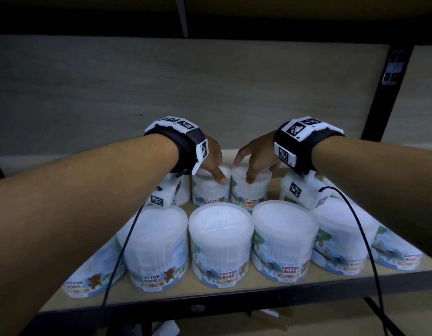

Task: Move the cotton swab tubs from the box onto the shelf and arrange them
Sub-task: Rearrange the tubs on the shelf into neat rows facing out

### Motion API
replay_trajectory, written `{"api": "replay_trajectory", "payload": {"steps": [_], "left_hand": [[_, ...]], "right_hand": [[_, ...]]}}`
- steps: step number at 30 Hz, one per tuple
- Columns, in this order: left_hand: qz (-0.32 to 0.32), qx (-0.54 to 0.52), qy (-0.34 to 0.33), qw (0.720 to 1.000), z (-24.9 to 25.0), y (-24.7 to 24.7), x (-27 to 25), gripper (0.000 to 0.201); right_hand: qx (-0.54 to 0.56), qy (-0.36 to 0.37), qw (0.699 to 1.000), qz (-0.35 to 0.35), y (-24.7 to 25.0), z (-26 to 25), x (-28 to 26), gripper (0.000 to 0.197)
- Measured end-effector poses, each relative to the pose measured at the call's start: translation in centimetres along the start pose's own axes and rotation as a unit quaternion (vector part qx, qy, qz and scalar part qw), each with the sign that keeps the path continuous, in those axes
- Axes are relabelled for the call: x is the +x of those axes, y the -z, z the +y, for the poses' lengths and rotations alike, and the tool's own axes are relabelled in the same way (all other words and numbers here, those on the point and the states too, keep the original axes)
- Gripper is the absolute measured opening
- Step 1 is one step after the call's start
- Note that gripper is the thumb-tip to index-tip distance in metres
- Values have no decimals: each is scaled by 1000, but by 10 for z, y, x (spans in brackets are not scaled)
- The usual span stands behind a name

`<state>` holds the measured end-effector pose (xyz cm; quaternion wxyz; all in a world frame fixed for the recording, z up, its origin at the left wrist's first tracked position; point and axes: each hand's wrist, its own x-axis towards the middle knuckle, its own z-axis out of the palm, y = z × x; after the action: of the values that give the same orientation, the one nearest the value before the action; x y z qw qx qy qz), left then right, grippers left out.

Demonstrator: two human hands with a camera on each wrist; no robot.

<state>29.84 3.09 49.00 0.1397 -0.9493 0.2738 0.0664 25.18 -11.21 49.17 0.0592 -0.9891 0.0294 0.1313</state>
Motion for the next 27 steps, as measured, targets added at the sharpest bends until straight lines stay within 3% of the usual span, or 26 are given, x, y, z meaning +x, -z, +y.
{"api": "replay_trajectory", "payload": {"steps": [9, 18, 27], "left_hand": [[4, 1, -3, 1000, 5, 4, -11, 76], [3, -86, 30, 996, 17, 3, -26, 48], [-4, -113, 28, 993, 21, -3, -45, 53]], "right_hand": [[23, -10, 1000, 1, -2, -2, -8, 51], [38, -1, 999, 1, -7, -3, -31, 41], [51, 24, 998, -2, -9, 1, -58, 37]]}}
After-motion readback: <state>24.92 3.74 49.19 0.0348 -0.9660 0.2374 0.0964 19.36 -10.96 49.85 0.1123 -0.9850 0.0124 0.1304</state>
